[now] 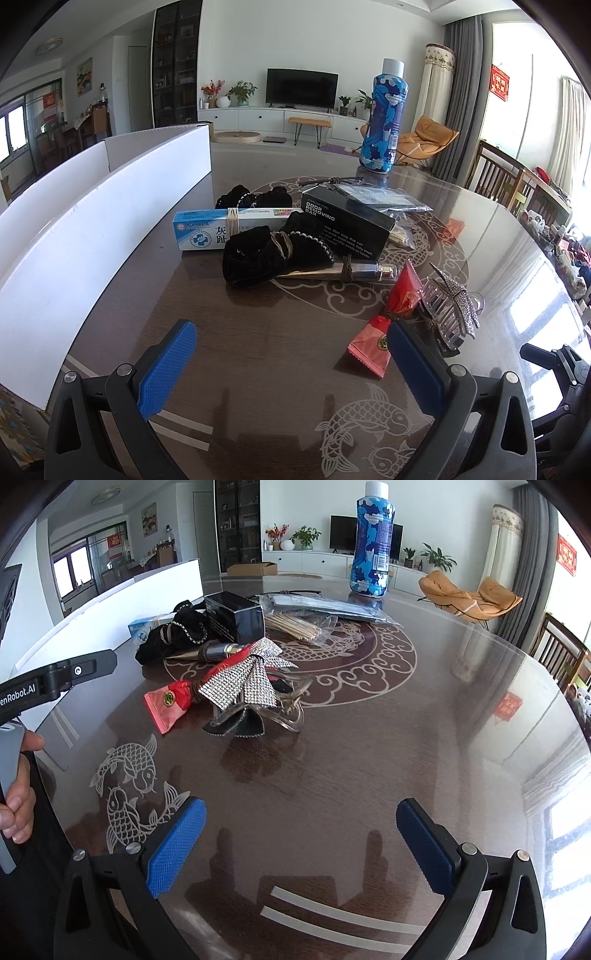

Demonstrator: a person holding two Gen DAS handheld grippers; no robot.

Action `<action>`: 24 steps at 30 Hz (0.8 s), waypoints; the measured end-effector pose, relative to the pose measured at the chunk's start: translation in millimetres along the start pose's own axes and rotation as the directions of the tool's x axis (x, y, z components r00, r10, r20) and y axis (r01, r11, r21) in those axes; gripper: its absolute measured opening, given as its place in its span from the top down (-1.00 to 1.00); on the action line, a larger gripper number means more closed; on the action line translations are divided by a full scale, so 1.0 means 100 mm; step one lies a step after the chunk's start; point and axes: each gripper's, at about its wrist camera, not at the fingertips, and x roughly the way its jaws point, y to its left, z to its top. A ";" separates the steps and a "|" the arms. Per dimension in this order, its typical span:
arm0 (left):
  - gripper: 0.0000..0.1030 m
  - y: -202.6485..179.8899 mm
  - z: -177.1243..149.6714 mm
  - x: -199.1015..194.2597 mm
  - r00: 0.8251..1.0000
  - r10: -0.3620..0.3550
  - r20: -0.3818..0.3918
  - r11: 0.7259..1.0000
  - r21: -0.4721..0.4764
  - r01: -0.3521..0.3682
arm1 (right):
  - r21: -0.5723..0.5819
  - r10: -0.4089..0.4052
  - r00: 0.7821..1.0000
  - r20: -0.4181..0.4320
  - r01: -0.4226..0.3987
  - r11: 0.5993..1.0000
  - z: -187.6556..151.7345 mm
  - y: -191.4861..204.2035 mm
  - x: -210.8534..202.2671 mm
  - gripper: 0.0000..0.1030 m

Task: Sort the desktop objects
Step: 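Move the right tool toward the rhinestone bow hair clip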

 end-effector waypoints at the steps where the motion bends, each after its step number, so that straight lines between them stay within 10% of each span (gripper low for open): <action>1: -1.00 0.00 0.00 0.00 1.000 0.001 -0.001 1.000 0.001 -0.001 | -0.003 0.000 1.000 -0.009 0.000 1.000 -0.01 -0.02 0.01 -1.00; 24: -1.00 -0.04 -0.03 0.10 0.999 0.027 -0.037 0.999 0.038 -0.026 | -0.124 0.096 0.986 -0.137 -0.113 0.986 0.46 0.27 0.57 -1.00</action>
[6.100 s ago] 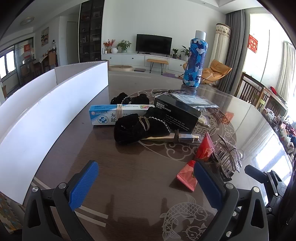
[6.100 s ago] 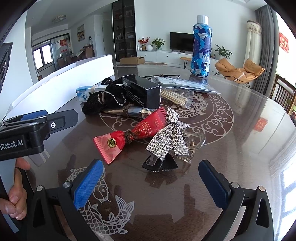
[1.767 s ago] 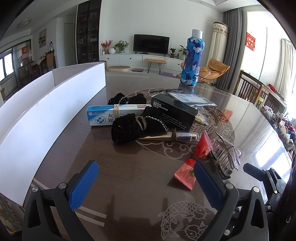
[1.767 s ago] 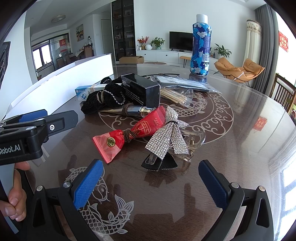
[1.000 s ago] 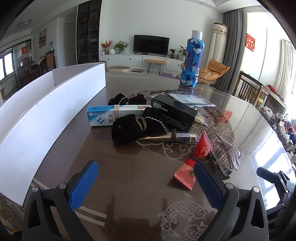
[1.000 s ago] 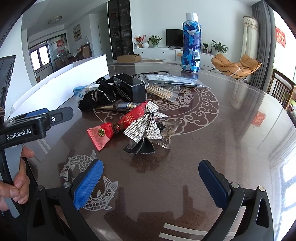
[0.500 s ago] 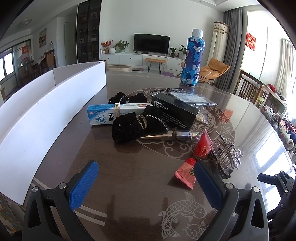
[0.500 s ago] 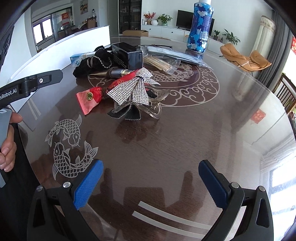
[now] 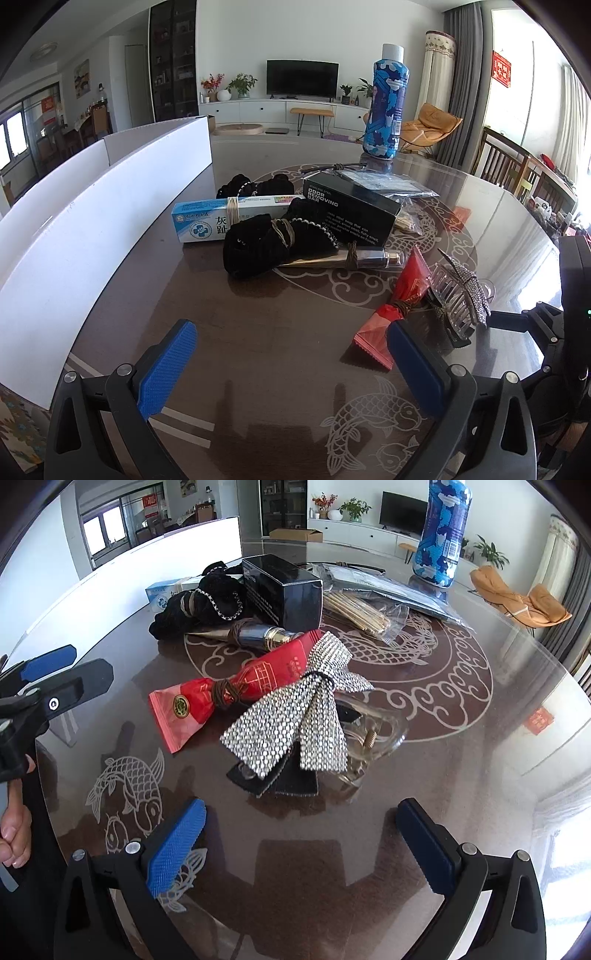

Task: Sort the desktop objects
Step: 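Move the right tool toward the rhinestone bow hair clip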

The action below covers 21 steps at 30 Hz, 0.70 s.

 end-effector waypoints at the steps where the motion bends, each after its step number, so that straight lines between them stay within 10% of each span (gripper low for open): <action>1: -1.00 0.00 0.00 0.00 1.000 0.000 0.001 1.000 0.000 0.000 | -0.006 0.002 1.000 -0.002 -0.002 1.000 0.04 0.00 0.02 -1.00; 21: -1.00 -0.04 -0.01 0.03 1.000 0.003 -0.010 1.000 0.015 -0.002 | -0.022 0.015 0.998 0.060 -0.014 1.000 0.29 -0.03 0.18 -1.00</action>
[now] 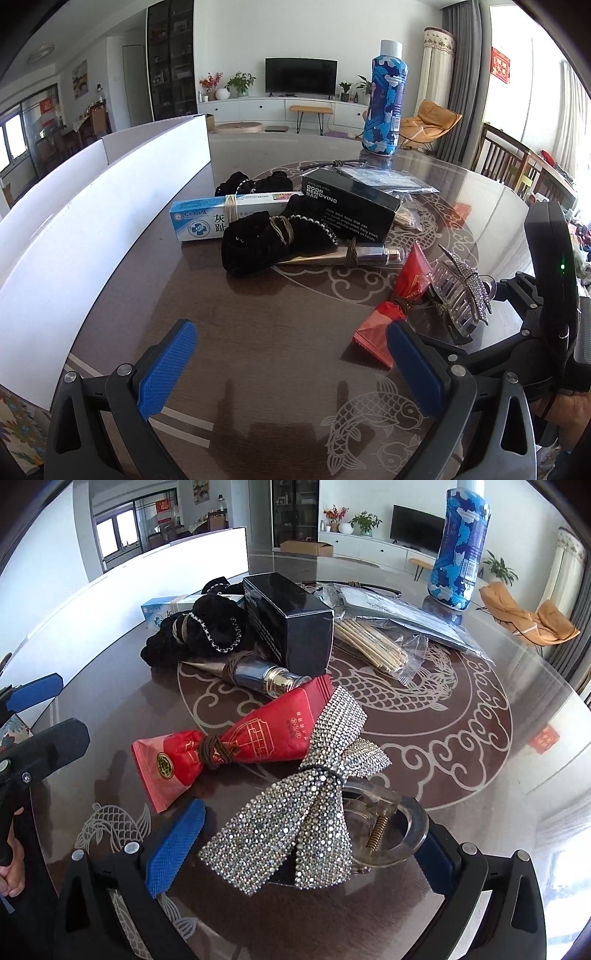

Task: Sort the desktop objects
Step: 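Move the right tool toward the rhinestone bow hair clip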

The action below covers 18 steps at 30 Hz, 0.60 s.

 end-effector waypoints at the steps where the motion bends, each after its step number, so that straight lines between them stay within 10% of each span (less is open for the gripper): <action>1: -1.00 0.00 0.00 0.00 1.000 0.001 -0.001 1.000 0.002 -0.001 | 0.002 -0.001 1.000 0.004 0.001 1.000 0.01 0.00 0.01 -1.00; 18: -1.00 -0.03 0.00 0.01 1.000 0.005 -0.008 1.000 0.014 -0.004 | 0.024 -0.012 1.000 0.010 0.012 1.000 0.14 -0.07 0.10 -1.00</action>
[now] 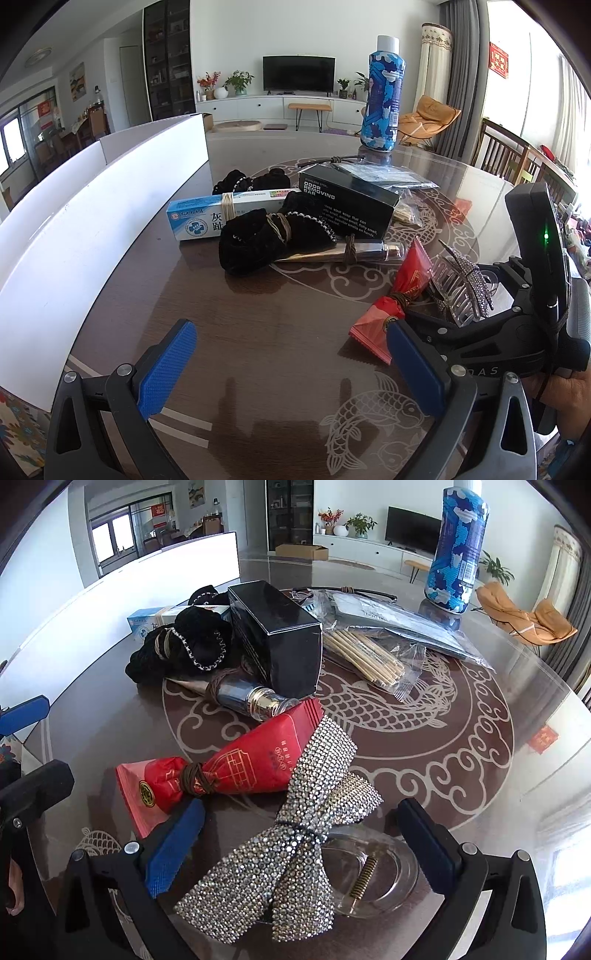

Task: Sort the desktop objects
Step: 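Move the right tool toward the rhinestone bow hair clip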

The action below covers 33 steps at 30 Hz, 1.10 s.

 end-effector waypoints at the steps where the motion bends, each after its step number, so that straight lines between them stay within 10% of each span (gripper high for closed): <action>1: -1.00 -0.01 0.00 0.00 1.000 0.000 0.000 1.000 0.001 0.000 | 0.001 0.000 1.000 0.000 0.000 1.000 0.00 0.00 0.00 -1.00; 33: -1.00 0.07 -0.02 0.24 0.995 -0.013 -0.097 1.000 -0.021 0.011 | 0.013 -0.006 1.000 0.001 0.006 1.000 0.00 0.00 0.00 -1.00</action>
